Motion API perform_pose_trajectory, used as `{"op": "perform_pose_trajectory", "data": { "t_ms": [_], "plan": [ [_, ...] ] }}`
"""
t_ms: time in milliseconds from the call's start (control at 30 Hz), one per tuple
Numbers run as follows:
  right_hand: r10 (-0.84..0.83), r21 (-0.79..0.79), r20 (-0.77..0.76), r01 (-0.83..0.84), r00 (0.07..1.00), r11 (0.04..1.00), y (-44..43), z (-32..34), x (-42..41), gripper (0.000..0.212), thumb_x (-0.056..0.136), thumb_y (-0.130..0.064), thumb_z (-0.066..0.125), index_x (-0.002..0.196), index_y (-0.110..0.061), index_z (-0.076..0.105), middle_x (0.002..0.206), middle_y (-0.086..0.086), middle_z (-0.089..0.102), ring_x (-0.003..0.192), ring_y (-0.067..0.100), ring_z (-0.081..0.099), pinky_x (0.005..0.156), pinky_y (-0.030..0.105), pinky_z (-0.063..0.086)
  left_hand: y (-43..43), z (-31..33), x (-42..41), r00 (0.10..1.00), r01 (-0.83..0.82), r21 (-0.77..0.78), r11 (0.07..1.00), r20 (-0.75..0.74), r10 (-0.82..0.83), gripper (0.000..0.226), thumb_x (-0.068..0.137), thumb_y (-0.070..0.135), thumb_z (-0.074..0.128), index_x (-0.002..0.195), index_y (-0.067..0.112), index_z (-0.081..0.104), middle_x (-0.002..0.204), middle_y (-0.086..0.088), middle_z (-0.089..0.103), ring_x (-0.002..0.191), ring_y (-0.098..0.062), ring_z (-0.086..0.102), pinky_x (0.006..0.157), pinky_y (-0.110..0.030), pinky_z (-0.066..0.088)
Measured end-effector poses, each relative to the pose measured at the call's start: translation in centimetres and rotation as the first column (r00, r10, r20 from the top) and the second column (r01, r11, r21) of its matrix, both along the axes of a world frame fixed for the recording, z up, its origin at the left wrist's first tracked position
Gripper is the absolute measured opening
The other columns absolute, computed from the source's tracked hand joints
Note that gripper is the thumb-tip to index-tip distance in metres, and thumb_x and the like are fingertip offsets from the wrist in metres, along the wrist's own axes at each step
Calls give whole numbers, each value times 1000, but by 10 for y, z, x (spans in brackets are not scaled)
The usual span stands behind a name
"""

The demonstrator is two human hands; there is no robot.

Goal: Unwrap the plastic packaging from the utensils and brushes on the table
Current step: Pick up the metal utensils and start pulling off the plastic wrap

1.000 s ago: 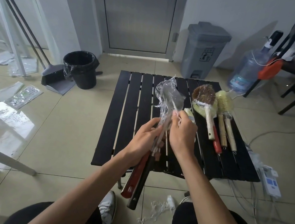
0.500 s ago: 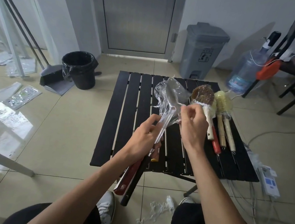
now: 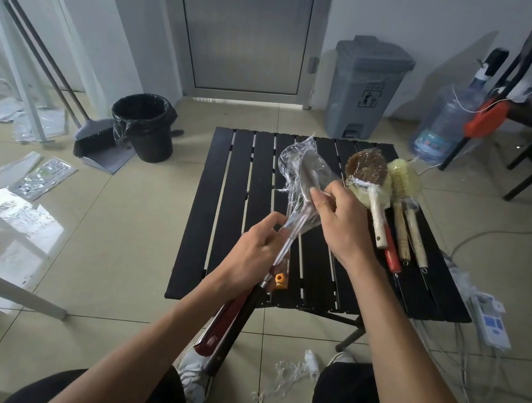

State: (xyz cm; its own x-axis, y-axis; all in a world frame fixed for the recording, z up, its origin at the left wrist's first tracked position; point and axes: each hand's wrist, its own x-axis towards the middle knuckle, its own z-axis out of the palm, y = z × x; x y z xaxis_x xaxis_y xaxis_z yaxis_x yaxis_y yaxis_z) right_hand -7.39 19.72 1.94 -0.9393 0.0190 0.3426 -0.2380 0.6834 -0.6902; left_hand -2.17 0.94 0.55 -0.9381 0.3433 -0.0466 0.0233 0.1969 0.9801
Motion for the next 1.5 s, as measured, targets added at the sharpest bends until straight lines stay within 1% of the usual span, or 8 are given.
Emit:
{"op": "perform_pose_trajectory", "data": {
  "t_ms": [167,333,433,667,833,1167,1367,1500],
  "plan": [
    [28,73,-128,-19,991,997,5,3,2,27,106,-17,53,79,-14,49,73,-5,49,62,5,45,55,17,35,-4,1,1,1000,8,18,1000,14,-9,14,113,28,45,119,20,54,72,4,60,60,-22,58,48,-36,53],
    [-229,-264,-74,203,971,943,16,7,3,27,104,-15,54,79,-5,59,72,7,69,66,31,69,55,43,55,-12,8,0,995,-34,165,986,101,18,18,113,26,45,121,13,55,75,-3,55,58,-21,55,47,-35,50],
    [-196,-366,53,201,979,909,13,9,5,21,99,-19,56,82,-8,62,71,-6,72,71,24,71,62,42,57,-14,9,0,995,-45,165,985,93,29,17,114,25,44,120,12,53,79,-6,53,58,-20,54,47,-34,48],
    [27,-438,317,121,948,891,5,8,0,53,85,-80,52,94,-29,62,81,-2,74,73,12,74,62,24,57,-13,6,0,997,-39,166,985,77,27,17,113,27,46,119,13,53,79,-8,52,59,-26,51,48,-36,51],
    [62,-573,105,10,993,819,4,3,-1,32,105,-31,59,92,-2,64,72,-2,67,68,13,68,63,26,56,-9,7,0,998,-38,191,981,55,28,28,104,37,65,118,15,55,71,3,60,55,-22,56,50,-40,56],
    [18,-754,8,-6,1000,657,1,24,7,26,107,-27,56,83,-18,60,60,-8,48,55,12,45,50,28,43,4,7,3,985,-163,176,971,-32,171,17,95,8,68,110,6,60,59,-7,64,40,-20,58,44,-30,51],
    [-100,-555,18,93,995,827,5,29,9,27,106,-35,54,92,-12,57,63,3,62,57,24,61,66,50,56,-4,10,3,982,-132,-6,991,-138,130,20,91,7,69,105,20,61,72,-8,73,42,-20,66,40,-28,51],
    [-122,-318,116,153,986,936,5,27,7,48,92,-64,63,102,-21,45,92,10,66,78,24,67,67,38,57,-8,6,6,981,-110,-113,987,-173,89,25,91,6,72,105,23,61,78,-7,74,44,-22,68,40,-27,52]
  ]
}}
